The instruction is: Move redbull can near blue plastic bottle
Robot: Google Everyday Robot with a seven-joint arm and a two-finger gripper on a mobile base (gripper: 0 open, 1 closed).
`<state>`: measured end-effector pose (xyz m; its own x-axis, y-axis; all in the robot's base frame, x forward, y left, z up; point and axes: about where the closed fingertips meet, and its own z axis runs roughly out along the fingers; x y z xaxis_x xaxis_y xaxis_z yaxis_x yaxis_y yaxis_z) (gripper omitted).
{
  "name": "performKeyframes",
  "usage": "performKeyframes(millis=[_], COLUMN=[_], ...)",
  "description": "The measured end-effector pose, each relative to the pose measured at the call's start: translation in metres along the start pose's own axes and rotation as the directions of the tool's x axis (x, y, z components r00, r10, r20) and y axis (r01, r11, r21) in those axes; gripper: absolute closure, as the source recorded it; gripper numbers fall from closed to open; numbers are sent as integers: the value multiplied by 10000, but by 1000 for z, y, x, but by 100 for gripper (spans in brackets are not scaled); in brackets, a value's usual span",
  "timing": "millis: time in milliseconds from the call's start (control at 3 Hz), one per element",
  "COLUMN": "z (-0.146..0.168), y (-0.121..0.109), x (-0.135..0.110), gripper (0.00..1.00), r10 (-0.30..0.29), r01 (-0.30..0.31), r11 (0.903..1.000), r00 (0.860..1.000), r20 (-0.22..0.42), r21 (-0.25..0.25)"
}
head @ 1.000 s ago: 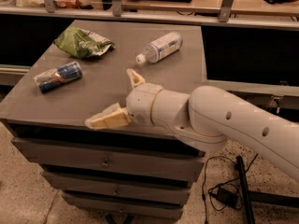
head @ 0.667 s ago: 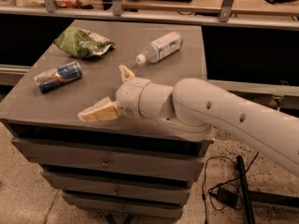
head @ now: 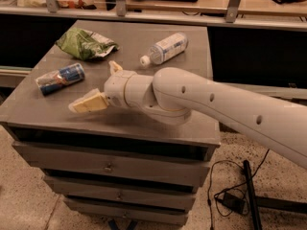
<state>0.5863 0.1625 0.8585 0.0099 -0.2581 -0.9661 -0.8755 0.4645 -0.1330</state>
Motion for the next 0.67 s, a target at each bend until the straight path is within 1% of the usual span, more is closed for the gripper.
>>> performKeyframes(millis=[333,667], z=[24,46], y=[-15,-14], x=[5,4], gripper=[0,0], r10=[303,643], r01=[-306,-655], r11=[9995,9978], r00=[9990,9945], r20=[331,827], r21=[72,112])
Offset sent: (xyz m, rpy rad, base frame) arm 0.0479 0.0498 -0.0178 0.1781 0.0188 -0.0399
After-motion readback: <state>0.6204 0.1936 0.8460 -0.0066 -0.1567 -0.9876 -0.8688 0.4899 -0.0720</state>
